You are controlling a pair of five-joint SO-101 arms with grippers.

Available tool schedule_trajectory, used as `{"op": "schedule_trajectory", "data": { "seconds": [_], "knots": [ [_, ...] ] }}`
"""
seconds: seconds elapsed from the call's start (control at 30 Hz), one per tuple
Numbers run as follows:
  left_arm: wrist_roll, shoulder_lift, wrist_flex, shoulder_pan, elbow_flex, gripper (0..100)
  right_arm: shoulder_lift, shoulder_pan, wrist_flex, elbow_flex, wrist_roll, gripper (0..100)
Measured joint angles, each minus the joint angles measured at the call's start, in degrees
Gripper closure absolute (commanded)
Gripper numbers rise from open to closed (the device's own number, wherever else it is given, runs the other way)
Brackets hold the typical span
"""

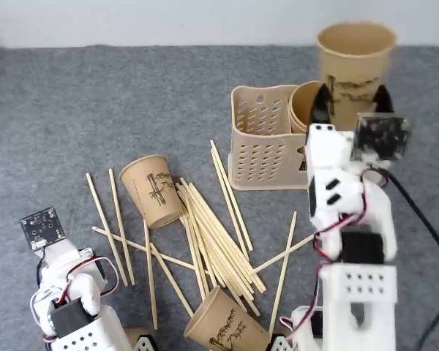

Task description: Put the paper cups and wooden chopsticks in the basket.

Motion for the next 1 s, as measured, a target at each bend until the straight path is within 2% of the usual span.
{"op": "schedule_trajectory", "data": {
  "seconds": [0.23,0.47,0.67,0.73,1.0],
  "knots": [
    [0.0,0.0,0.0,0.0,0.0,98,11.08,-0.79,-9.41,0.0,0.0,79.1],
    [0.0,0.0,0.0,0.0,0.0,98,14.51,-1.76,-11.34,3.16,0.0,78.6],
    [0.0,0.0,0.0,0.0,0.0,98,13.36,-2.02,-11.34,7.38,0.0,61.2],
    [0.0,0.0,0.0,0.0,0.0,98,11.78,-2.02,-11.34,8.53,0.0,59.7],
    [0.0,0.0,0.0,0.0,0.0,98,0.26,-1.85,2.11,8.7,0.0,59.7]
  ]
}}
